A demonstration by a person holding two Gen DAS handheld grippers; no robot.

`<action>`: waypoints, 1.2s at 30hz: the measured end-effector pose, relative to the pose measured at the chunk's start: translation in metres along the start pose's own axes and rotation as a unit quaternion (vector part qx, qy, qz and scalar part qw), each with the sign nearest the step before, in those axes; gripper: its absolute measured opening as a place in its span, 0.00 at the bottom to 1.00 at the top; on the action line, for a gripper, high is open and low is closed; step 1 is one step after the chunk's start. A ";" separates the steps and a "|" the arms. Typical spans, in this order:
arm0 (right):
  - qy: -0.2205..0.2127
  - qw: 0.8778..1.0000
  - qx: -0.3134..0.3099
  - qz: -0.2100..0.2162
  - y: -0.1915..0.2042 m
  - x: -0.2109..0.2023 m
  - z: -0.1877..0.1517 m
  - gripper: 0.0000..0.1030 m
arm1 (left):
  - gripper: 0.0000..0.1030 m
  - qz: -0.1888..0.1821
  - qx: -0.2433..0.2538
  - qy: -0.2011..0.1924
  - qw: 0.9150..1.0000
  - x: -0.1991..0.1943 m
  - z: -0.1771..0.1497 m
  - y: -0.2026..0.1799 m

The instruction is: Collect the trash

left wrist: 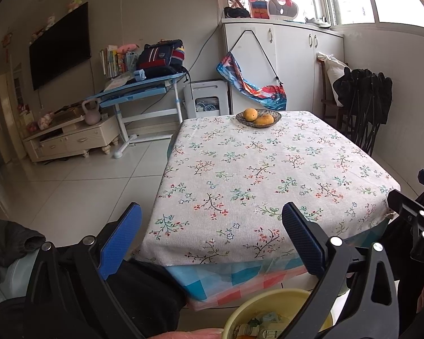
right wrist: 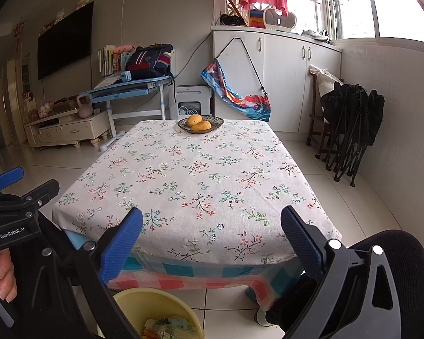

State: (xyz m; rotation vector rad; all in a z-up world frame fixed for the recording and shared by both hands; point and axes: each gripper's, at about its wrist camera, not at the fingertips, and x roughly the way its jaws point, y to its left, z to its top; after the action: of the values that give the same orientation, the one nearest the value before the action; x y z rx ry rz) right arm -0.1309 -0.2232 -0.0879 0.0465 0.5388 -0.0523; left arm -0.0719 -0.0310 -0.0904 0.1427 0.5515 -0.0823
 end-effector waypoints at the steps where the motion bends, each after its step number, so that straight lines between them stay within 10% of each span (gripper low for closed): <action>1: 0.000 1.000 0.000 0.000 0.000 0.000 0.000 0.91 | 0.93 0.000 0.000 0.000 1.000 0.000 0.000 0.000; 36: 0.004 1.000 -0.001 -0.001 -0.007 0.001 -0.005 0.91 | 0.93 0.004 0.002 -0.002 1.000 -0.002 0.001 -0.002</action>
State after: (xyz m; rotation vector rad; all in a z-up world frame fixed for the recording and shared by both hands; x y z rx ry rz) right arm -0.1330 -0.2304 -0.0931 0.0449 0.5473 -0.0534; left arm -0.0731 -0.0334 -0.0889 0.1485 0.5470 -0.0749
